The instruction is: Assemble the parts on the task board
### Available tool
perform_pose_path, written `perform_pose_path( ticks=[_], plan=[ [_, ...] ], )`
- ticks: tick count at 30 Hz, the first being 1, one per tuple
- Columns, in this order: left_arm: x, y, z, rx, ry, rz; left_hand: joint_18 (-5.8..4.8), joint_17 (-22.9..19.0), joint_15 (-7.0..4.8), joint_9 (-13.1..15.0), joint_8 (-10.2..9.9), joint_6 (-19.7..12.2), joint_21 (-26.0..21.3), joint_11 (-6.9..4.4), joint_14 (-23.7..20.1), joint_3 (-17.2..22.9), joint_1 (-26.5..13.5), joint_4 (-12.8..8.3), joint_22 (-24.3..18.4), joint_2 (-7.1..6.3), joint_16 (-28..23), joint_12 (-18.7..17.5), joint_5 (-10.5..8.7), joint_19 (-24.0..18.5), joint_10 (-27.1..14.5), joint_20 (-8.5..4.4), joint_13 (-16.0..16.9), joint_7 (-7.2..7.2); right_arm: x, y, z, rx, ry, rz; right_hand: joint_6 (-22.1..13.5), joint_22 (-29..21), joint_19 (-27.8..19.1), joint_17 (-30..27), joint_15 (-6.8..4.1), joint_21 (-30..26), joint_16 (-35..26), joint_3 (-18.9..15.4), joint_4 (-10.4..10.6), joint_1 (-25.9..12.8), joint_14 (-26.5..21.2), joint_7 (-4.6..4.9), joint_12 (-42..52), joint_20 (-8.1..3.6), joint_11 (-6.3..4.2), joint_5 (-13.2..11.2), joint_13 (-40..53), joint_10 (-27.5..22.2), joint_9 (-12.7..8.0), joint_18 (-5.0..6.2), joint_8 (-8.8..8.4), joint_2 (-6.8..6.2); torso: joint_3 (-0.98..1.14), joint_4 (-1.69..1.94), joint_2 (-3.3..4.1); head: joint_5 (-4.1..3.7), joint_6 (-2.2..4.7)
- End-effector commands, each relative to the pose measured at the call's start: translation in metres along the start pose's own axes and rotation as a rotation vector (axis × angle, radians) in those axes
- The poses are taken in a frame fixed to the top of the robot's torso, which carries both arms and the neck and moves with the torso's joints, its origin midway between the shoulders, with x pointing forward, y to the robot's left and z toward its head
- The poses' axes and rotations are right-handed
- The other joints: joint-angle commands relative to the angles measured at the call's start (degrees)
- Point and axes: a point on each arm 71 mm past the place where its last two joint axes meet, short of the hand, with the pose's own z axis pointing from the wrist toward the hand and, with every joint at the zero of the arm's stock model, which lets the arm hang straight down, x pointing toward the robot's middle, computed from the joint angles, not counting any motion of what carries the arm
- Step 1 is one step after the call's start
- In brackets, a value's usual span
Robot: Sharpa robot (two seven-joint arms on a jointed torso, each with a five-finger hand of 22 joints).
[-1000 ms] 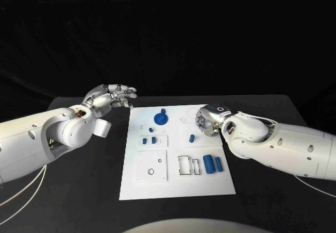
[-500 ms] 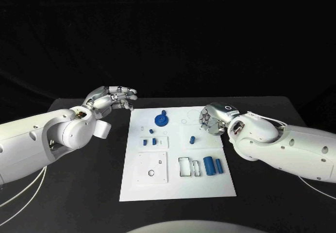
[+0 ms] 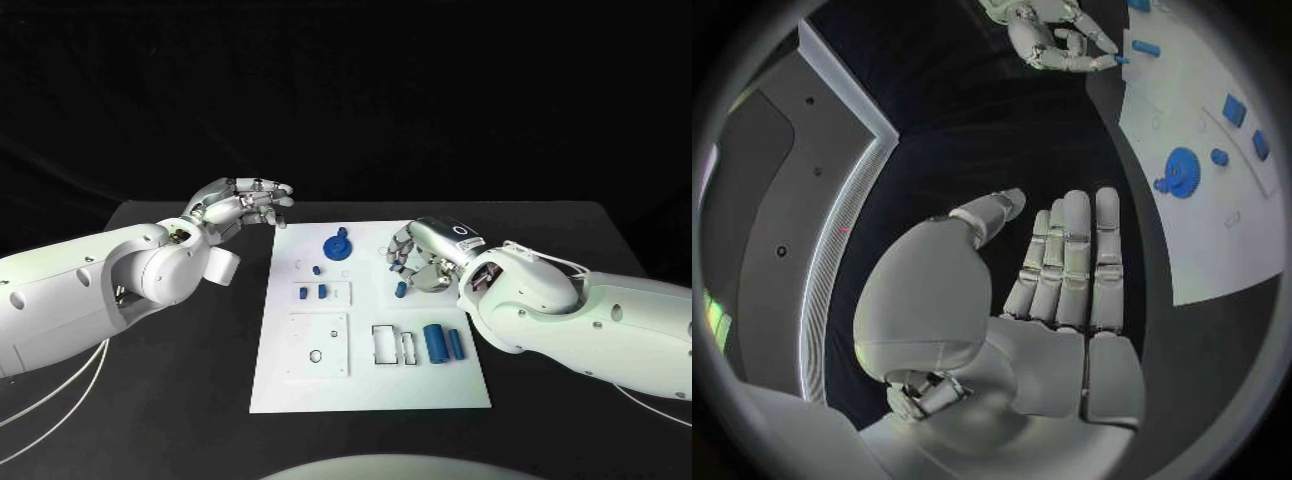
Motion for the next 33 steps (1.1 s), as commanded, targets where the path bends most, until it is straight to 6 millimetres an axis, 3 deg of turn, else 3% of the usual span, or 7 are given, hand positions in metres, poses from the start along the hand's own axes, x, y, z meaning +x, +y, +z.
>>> perform_pose_path(
  ticks=[1, 8, 13, 17, 24, 33],
  plan=[
    [0.004, -0.001, 0.001, 0.019, 0.023, -0.01, 0.99, 0.0, 0.39, 0.0, -0.1, -0.5, -0.4, 0.04, -0.1, -0.4, 0.5, 0.1, -0.1, 0.02, -0.3, -0.1, 0.26, -0.1, -0.3, 0.5, 0.1, -0.01, 0.003, 0.018, 0.001, -0.067, 0.003, 0.019, 0.3, 4.4, 0.1, -0.1, -0.29, 0.2, 0.3, 0.3, -0.1, -0.1, 2.7, -0.09, -0.1, -0.22, -2.06, 0.2, 0.1, 2.6, 0.1, -0.76, 0.33, 0.5, -0.01, -0.13, -0.06, 0.69, -0.28],
    [0.009, 0.0, 0.005, 0.02, 0.029, -0.02, 0.98, 0.0, 0.41, 0.0, -0.1, -0.5, -0.4, 0.05, -0.1, -0.4, 0.5, 0.1, -0.1, 0.03, -0.3, -0.1, 0.28, -0.1, -0.3, 0.51, 0.1, -0.01, 0.015, 0.041, 0.006, -0.12, 0.049, 0.033, 0.3, 4.3, 0.0, -0.1, -0.29, 0.0, 0.2, 0.4, -0.1, -0.1, 2.7, -0.08, -0.2, -0.22, -2.04, 0.2, 0.1, 2.5, 0.1, -0.72, 0.31, 0.52, -0.13, -0.13, -0.15, 1.42, -0.73],
    [0.013, 0.001, 0.008, 0.019, 0.032, -0.025, 0.98, 0.0, 0.44, 0.0, 0.0, -0.5, -0.4, 0.07, -0.1, -0.6, 0.3, 0.3, -0.1, 0.03, -0.2, -0.1, 0.3, -0.1, -0.4, 0.54, 0.1, 0.01, 0.033, 0.055, 0.007, -0.15, 0.113, 0.045, 0.2, 4.3, 0.0, -0.1, -0.28, 0.0, 0.2, 0.5, -0.1, -0.1, 2.7, -0.03, -0.3, -0.22, -2.0, 0.2, 0.1, 2.5, 0.1, -0.72, 0.27, 0.56, -0.02, -0.21, -0.03, 2.79, -0.86],
    [0.016, 0.002, 0.01, 0.016, 0.036, -0.028, 0.98, 0.0, 0.47, 0.0, 0.0, -0.5, -0.4, 0.09, -0.1, -0.7, 0.2, 0.4, -0.2, 0.0, -0.2, 0.0, 0.28, -0.1, -0.4, 0.57, 0.2, 0.01, 0.046, 0.064, 0.008, -0.167, 0.155, 0.052, 0.1, 4.2, -0.1, -0.2, -0.25, -0.1, 0.2, 0.5, -0.1, -0.2, 2.7, 0.02, -0.4, -0.21, -1.95, 0.1, 0.1, 2.4, 0.1, -0.69, 0.23, 0.58, 0.04, -0.21, -0.03, 3.33, -0.97],
    [0.019, 0.003, 0.012, 0.013, 0.045, -0.031, 0.98, 0.0, 0.48, 0.0, 0.1, -0.5, -0.4, 0.09, -0.1, -0.8, 0.1, 0.4, -0.2, 0.01, -0.2, 0.0, 0.28, -0.1, -0.5, 0.58, 0.2, 0.0, 0.063, 0.07, 0.007, -0.174, 0.194, 0.062, 0.1, 4.2, -0.1, -0.3, -0.22, -0.2, 0.2, 0.6, -0.1, -0.2, 2.7, 0.04, -0.5, -0.2, -1.93, 0.1, 0.2, 2.4, 0.2, -0.68, 0.19, 0.63, -0.09, -0.14, 0.07, 3.96, -1.23],
    [0.021, 0.003, 0.012, 0.011, 0.052, -0.033, 0.98, 0.0, 0.5, 0.1, 0.2, -0.5, -0.5, 0.11, -0.2, -0.8, 0.1, 0.4, -0.3, 0.07, -0.2, 0.0, 0.34, -0.1, -0.6, 0.6, 0.2, -0.02, 0.073, 0.073, 0.007, -0.179, 0.217, 0.063, 0.0, 4.2, -0.1, -0.3, -0.2, -0.1, 0.2, 0.7, -0.1, -0.2, 2.7, 0.07, -0.5, -0.19, -1.91, 0.1, 0.2, 2.3, 0.2, -0.69, 0.16, 0.69, 0.01, -0.13, 0.13, 5.07, -2.12]
  ],
)
